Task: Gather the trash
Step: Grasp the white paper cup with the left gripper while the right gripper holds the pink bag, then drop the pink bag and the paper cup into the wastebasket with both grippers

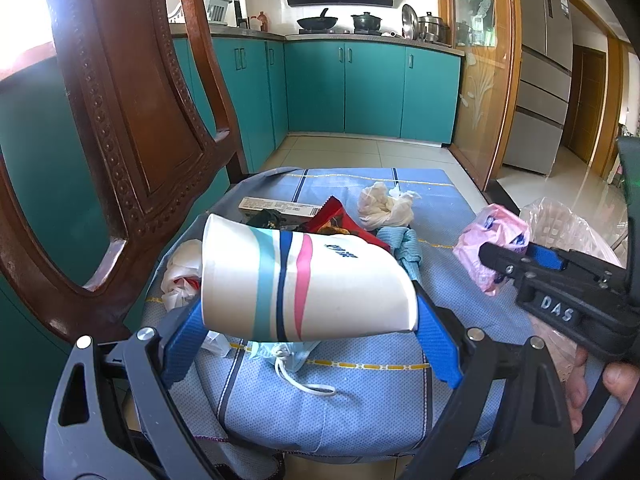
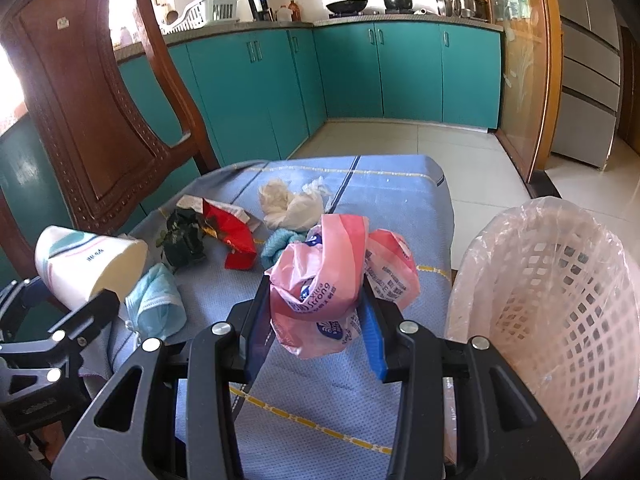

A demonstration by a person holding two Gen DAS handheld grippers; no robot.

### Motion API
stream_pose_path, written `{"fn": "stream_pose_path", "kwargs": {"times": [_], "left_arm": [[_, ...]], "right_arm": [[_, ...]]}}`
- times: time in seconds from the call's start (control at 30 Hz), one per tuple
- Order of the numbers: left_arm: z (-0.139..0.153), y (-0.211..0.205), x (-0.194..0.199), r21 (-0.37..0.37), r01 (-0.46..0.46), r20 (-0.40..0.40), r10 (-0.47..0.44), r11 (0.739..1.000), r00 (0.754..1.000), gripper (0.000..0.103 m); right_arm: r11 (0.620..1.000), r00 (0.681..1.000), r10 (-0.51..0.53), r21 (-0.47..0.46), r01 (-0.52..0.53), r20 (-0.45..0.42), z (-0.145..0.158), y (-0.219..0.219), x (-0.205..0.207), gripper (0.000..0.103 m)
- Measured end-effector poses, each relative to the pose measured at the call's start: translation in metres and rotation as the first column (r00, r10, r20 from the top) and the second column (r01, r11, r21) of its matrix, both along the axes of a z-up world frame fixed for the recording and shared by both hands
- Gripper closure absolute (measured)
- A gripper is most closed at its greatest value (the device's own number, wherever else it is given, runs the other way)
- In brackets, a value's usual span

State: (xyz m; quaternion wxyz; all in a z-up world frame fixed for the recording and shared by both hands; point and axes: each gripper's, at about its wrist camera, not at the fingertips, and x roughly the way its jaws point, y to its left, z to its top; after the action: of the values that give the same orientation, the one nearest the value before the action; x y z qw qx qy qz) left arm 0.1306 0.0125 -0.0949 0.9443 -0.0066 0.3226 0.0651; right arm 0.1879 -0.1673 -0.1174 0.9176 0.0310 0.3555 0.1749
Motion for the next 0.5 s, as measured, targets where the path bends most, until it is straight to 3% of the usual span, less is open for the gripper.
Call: {"fn": "stream_pose_path", "kwargs": {"times": [0.5], "left_arm": [[-0.0012, -0.0029, -0.0015, 0.002, 0.003, -0.006, -0.003, 1.000, 1.000, 0.011]], "right_arm": [[1.000, 1.000, 0.007, 0.007, -0.007, -0.003, 0.0002, -0.0013, -0.0018, 0.062]]}}
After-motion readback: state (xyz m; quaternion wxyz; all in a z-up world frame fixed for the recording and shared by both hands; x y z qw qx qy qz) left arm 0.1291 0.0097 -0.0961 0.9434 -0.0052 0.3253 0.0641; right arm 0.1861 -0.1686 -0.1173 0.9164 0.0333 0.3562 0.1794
